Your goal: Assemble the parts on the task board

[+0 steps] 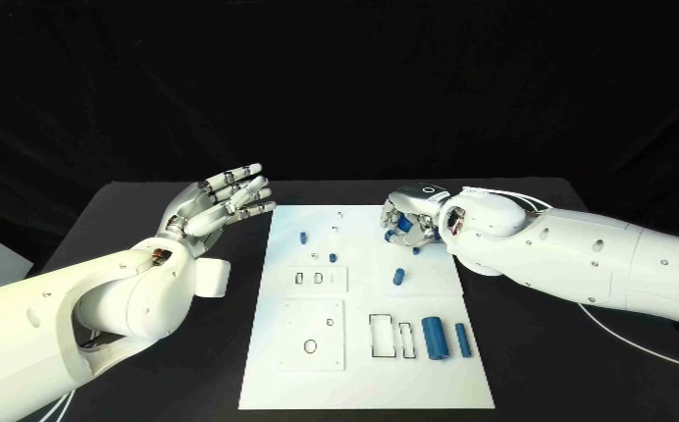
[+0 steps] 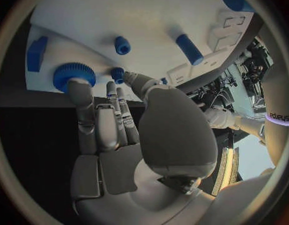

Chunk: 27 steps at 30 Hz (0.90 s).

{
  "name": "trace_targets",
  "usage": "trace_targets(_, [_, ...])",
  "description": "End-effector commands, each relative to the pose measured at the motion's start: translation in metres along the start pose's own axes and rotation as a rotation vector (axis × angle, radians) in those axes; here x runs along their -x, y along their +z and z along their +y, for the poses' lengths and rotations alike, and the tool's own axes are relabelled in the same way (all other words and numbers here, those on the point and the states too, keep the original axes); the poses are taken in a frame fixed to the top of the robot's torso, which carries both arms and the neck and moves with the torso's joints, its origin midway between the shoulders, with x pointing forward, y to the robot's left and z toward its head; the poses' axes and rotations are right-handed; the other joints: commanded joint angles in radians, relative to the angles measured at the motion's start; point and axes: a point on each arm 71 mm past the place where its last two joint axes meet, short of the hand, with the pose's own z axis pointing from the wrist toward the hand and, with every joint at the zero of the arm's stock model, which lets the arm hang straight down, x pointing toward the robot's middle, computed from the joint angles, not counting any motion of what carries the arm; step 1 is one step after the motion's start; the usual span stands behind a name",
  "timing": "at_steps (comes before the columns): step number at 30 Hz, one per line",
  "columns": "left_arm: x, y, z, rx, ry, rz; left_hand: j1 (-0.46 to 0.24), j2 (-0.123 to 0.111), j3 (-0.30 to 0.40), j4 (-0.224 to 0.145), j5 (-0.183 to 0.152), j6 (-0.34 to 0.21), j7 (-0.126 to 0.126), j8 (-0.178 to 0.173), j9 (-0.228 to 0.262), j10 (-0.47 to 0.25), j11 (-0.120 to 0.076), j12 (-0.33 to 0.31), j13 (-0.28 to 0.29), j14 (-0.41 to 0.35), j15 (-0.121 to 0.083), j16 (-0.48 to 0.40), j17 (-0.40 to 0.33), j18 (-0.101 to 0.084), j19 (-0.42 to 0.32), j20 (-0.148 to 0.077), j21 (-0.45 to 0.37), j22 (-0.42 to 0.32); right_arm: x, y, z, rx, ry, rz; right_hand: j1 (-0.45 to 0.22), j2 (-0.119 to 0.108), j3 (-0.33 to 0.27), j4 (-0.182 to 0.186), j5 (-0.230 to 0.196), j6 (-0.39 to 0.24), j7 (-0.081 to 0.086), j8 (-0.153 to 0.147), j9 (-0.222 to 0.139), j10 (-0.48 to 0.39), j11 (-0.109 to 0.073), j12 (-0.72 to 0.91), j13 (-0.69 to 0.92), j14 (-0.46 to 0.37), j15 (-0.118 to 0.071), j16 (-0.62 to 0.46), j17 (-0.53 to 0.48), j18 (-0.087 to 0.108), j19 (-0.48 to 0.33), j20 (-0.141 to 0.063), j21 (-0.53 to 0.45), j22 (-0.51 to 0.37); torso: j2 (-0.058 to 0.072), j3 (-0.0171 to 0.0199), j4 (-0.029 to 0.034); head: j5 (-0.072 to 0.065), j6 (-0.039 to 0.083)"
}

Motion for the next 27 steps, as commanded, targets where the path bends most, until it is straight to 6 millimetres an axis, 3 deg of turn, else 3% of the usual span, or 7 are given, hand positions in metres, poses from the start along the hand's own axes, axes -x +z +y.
trace_targets(1, [-0.0016,0.0006,-0.0021,-0.012,-0.012,0.015,-0.001,0.011,0.006,-0.002,-0.006,0.005,0.107,0.003,0.001,0.004,0.001,0.004,0.001,0.005,0.0,0.005,0.001,0.02,0.004,-0.001,0.003,-0.002,-0.0001,0.0005,0.0015,0.006,-0.017,-0.001,0.004,0.0,0.007,0.003,0.004,0.007,0.0,0.005,0.002,0.007,-0.003,0.001,0.001,0.042,-0.001,0.009,0.004,-0.012,0.006,-0.002,0.008,0.006,0.002,-0.0001,0.0015,-0.002,0.0])
trace_targets(14, [-0.0038,0.0003,-0.0019,-0.007,-0.015,0.023,-0.001,0.011,0.006,-0.002,-0.006,0.006,0.107,0.004,0.001,0.006,0.001,0.004,0.001,0.005,0.0,0.004,0.001,0.02,0.004,-0.001,0.003,-0.002,-0.006,0.004,-0.0006,-0.005,-0.02,0.032,0.001,0.008,0.016,0.009,-0.003,0.017,0.0,0.013,0.011,0.028,-0.007,0.004,0.005,0.04,-0.004,0.02,0.01,-0.014,0.008,-0.004,0.029,0.033,0.004,-0.0029,0.0025,-0.003,-0.002])
trace_targets(17, [-0.0039,0.0003,-0.0019,-0.006,-0.016,0.023,-0.001,0.011,0.006,-0.002,-0.006,0.006,0.107,0.004,0.001,0.006,0.001,0.004,0.001,0.005,0.0,0.004,0.001,0.02,0.004,-0.001,0.003,-0.002,-0.007,0.0041,-0.0012,-0.007,-0.021,0.036,0.001,0.011,0.02,0.011,-0.003,0.021,-0.001,0.017,0.014,0.034,-0.008,0.005,0.005,0.04,-0.005,0.024,0.014,-0.016,0.01,-0.004,0.037,0.044,0.005,-0.0016,0.0019,-0.003,-0.002])
trace_targets(21, [-0.004,0.0004,-0.0018,-0.006,-0.016,0.023,0.0,0.011,0.007,-0.002,-0.007,0.008,0.107,0.005,0.002,0.007,0.0,0.004,0.001,0.004,0.0,0.004,0.001,0.02,0.005,-0.001,0.003,-0.002,-0.0074,0.0044,-0.0001,-0.005,-0.029,0.034,0.002,0.013,0.023,0.011,-0.004,0.029,-0.004,0.022,0.019,0.046,-0.011,0.006,0.007,0.04,-0.007,0.03,0.018,-0.017,0.011,-0.005,0.047,0.056,0.006,-0.0029,0.0006,-0.002,-0.002])
trace_targets(27, [-0.0035,0.0007,-0.0015,-0.004,-0.015,0.022,0.0,0.012,0.008,-0.002,-0.007,0.008,0.106,0.005,0.001,0.008,0.0,0.004,0.001,0.003,0.0,0.003,0.0,0.02,0.005,-0.001,0.003,-0.002,-0.0072,0.0044,0.0026,0.001,-0.033,0.022,0.004,0.014,0.026,0.01,-0.004,0.035,-0.008,0.028,0.023,0.057,-0.015,0.007,0.009,0.04,-0.01,0.035,0.024,-0.019,0.014,-0.007,0.059,0.072,0.006,-0.0018,0.0032,-0.004,-0.003])
